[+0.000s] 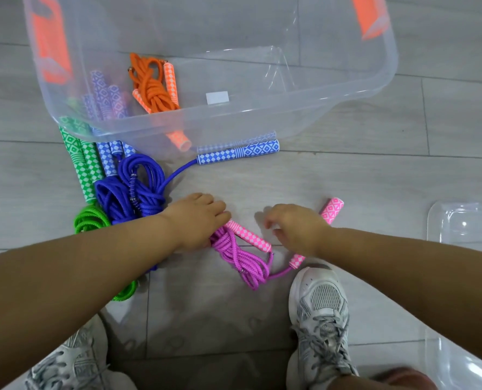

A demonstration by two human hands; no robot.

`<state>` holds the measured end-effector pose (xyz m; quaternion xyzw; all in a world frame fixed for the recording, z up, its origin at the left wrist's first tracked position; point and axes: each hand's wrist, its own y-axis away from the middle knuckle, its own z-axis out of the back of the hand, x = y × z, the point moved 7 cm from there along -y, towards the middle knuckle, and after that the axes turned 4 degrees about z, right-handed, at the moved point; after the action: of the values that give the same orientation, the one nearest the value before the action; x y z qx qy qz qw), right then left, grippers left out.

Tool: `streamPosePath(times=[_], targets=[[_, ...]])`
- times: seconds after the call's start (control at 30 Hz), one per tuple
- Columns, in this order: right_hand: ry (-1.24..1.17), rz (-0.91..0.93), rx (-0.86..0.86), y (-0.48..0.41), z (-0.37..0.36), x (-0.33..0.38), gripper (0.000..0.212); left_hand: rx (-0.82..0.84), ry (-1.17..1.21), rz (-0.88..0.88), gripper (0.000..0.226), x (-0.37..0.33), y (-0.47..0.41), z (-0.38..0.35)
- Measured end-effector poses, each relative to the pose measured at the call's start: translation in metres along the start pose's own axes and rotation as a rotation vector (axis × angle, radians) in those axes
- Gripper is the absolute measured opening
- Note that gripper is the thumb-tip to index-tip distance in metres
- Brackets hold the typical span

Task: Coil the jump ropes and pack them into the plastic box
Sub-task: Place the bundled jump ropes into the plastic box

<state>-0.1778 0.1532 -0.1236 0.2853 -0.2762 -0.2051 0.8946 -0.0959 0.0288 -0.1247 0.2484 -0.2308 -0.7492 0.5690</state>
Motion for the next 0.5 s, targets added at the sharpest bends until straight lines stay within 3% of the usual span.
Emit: streamPosePath(times=[0.27,0.4,0.5], targets=[[0.272,-0.162,0.18,0.038,0.0,-0.057,0.072,0.023,0.172,0.279,0.064,0.025,0.018,-0.006],[0.436,-0.158,0.15,0.046,0.002,-0.065,0.06,0.022,0.274,0.367,0.072,0.031,0.02,-0.009],[0.391,-0.198,0.119,0.047,0.003,-0.07,0.046,0.028,0.32,0.412,0.073,0.03,0.018,-0.012]])
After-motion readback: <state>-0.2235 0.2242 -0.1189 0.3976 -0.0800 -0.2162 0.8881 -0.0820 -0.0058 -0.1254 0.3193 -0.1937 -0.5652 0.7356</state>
